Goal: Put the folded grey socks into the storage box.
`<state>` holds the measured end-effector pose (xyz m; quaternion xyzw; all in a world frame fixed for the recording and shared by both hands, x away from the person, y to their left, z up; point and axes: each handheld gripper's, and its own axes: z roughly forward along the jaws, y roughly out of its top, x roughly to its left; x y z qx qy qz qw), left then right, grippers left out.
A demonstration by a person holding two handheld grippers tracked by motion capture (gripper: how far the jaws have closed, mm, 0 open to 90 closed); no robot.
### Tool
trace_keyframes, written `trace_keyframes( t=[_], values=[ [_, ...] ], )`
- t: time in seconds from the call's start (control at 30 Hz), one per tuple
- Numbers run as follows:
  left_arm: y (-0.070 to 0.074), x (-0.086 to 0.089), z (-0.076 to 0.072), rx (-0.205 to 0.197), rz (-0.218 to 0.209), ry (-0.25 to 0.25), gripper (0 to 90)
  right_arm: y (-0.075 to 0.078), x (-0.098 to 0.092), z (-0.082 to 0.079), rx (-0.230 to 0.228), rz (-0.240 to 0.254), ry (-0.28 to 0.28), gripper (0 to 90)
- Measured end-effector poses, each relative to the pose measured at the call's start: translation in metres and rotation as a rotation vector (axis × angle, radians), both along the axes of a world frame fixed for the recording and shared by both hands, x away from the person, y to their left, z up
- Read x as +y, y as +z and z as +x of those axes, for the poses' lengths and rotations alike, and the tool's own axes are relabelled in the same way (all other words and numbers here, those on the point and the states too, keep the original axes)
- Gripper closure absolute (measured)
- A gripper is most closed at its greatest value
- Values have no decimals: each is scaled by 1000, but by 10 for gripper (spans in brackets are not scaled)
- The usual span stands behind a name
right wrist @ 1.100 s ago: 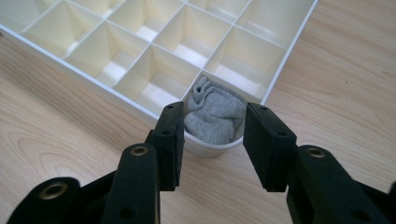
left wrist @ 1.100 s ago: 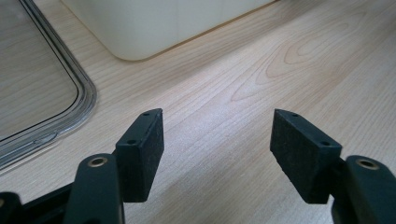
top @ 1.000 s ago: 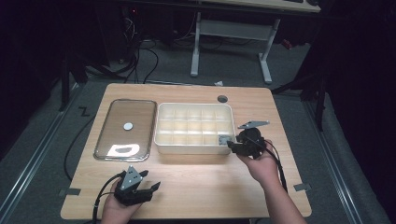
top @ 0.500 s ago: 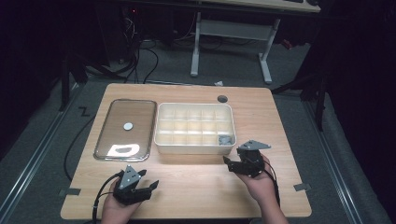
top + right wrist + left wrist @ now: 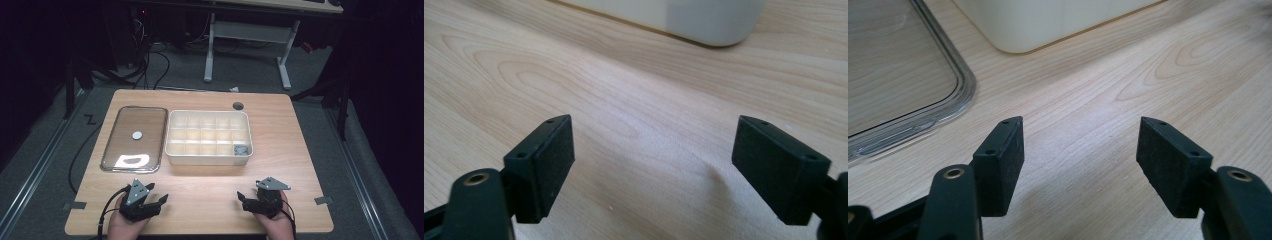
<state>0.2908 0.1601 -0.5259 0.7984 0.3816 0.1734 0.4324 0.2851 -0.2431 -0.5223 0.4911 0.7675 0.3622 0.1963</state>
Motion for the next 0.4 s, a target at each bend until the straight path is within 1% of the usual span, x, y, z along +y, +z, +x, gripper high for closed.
trace_keyframes(
  t=[0.07, 0.17, 0.23, 0.3, 0.33, 0.4],
  values=[
    [0, 1, 0, 0, -2, 5, 363, -3, 1, 1, 1, -23, 8, 177],
    [1, 3, 0, -2, 2, 5, 363, -6, 2, 5, 4, -31, 14, 196],
    [1, 5, 1, -3, -4, 5, 363, -7, 2, 5, 8, -20, 16, 202],
    [1, 6, 2, -3, -1, 1, 363, -8, 3, 5, 4, -19, 26, 203],
    [1, 7, 2, -2, 0, -2, 363, -8, 3, 5, -2, -19, 30, 208],
    [1, 7, 3, 1, -3, -1, 363, -7, 3, 5, -21, -2, 36, 209]
  ],
)
